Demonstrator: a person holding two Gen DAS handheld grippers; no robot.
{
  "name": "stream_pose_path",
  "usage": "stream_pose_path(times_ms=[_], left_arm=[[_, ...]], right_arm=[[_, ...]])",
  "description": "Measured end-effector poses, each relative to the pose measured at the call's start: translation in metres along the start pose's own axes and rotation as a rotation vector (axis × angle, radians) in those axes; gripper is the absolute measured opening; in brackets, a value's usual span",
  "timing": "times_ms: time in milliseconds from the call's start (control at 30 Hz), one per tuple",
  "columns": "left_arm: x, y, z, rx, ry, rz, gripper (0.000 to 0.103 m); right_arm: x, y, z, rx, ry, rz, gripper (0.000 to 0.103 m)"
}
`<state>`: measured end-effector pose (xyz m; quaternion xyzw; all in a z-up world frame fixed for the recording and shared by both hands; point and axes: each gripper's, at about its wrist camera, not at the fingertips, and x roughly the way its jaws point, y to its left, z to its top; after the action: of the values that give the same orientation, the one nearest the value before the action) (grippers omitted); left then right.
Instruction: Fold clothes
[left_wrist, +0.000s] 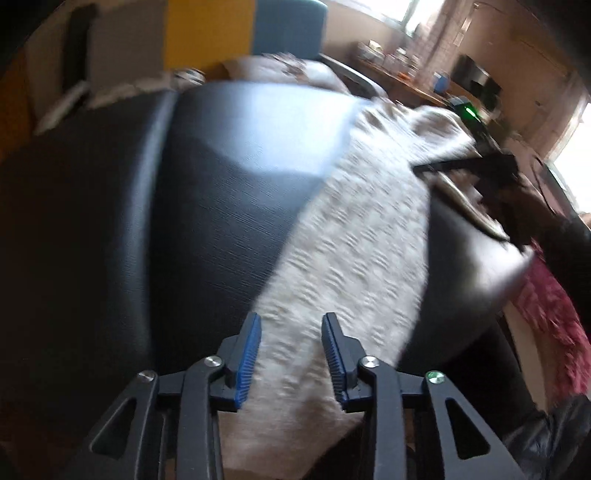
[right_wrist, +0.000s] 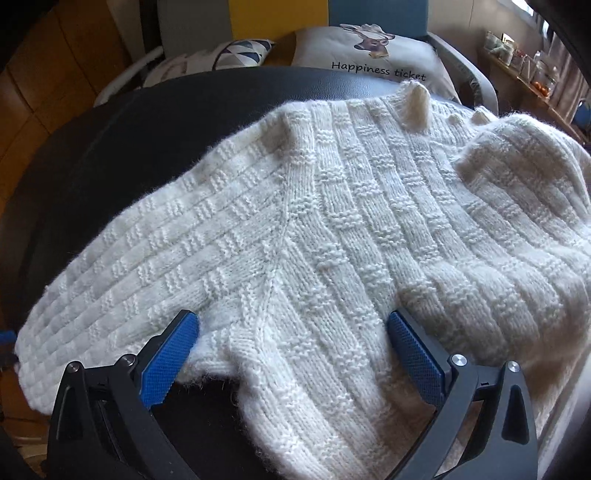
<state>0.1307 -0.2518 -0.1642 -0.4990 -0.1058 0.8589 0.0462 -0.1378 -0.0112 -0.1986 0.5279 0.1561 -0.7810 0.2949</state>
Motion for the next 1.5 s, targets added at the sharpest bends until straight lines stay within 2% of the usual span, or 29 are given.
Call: stream_pose_path(times_ms=[67, 167, 200, 267, 300, 500, 567, 600, 700, 867, 933, 1000, 1067, 1133, 1200, 1267, 1333, 1400, 1433, 1500], left_arm=[[0.001, -0.003, -0.001, -0.004, 0.003, -0.032, 0.047], [0.003, -0.007, -0.002, 0.0, -0.01, 0.003, 0.048], [0.005, -0.011, -0.001, 0.009, -0.014, 0.035, 0.045], [0.005, -0.019, -0.003, 0.03, -0.033, 0.12, 0.028], [0.003, -0.02, -0.003, 0.005, -0.046, 0.134, 0.01], [-0.016, -0.013, -0.007, -0.168, -0.156, 0.213, 0.008], [-0.04, -0.008, -0.004, -0.208, -0.233, 0.223, 0.008], [-0.047, -0.004, -0.002, -0.228, -0.246, 0.23, 0.008], [-0.045, 0.016, -0.004, -0.297, -0.213, 0.264, 0.008], [-0.015, 0.048, -0.011, -0.409, -0.113, 0.312, 0.008], [-0.017, 0.047, -0.007, -0.393, -0.124, 0.337, 0.008], [-0.021, 0.047, -0.005, -0.385, -0.144, 0.336, 0.009], [-0.027, 0.048, -0.005, -0.374, -0.172, 0.332, 0.009], [-0.037, 0.046, -0.004, -0.369, -0.211, 0.307, 0.011], [-0.044, 0.041, -0.001, -0.347, -0.244, 0.292, 0.012], [-0.044, 0.028, 0.006, -0.291, -0.265, 0.297, 0.012], [-0.037, 0.014, 0.015, -0.222, -0.263, 0.288, 0.012], [-0.022, -0.001, 0.027, -0.155, -0.241, 0.283, 0.012], [-0.013, -0.008, 0.033, -0.137, -0.222, 0.279, 0.012], [0.008, -0.019, 0.043, -0.11, -0.162, 0.293, 0.012]], right_arm=[[0.0, 0.002, -0.002, 0.009, -0.001, -0.002, 0.103], [0.0, 0.007, -0.005, 0.011, -0.002, -0.007, 0.103], [0.0, 0.009, -0.006, 0.012, -0.005, -0.01, 0.103], [0.0, 0.013, -0.009, 0.018, -0.015, -0.016, 0.103], [0.0, 0.015, -0.01, 0.021, -0.02, -0.019, 0.103], [-0.003, 0.024, -0.012, 0.053, -0.018, -0.024, 0.103], [-0.009, 0.024, -0.009, 0.088, -0.03, 0.001, 0.103], [-0.01, 0.026, -0.01, 0.109, -0.039, 0.024, 0.103], [-0.004, 0.033, -0.013, 0.15, -0.042, 0.051, 0.103], [0.009, 0.068, -0.014, 0.11, -0.05, -0.036, 0.103], [0.014, 0.072, -0.011, 0.089, -0.042, -0.064, 0.103], [0.018, 0.075, -0.007, 0.1, -0.025, -0.042, 0.103], [0.0, 0.061, -0.006, 0.128, -0.029, 0.05, 0.103], [-0.029, 0.048, -0.019, 0.159, -0.096, 0.142, 0.103], [-0.061, 0.029, -0.039, 0.189, -0.156, 0.198, 0.103], [-0.088, -0.006, -0.065, 0.231, -0.198, 0.209, 0.103], [-0.093, -0.055, -0.064, 0.272, -0.179, 0.234, 0.103], [-0.094, -0.091, -0.093, 0.349, -0.132, 0.346, 0.103], [-0.095, -0.1, -0.104, 0.371, -0.115, 0.337, 0.103], [-0.074, -0.126, -0.118, 0.431, -0.058, 0.245, 0.103]])
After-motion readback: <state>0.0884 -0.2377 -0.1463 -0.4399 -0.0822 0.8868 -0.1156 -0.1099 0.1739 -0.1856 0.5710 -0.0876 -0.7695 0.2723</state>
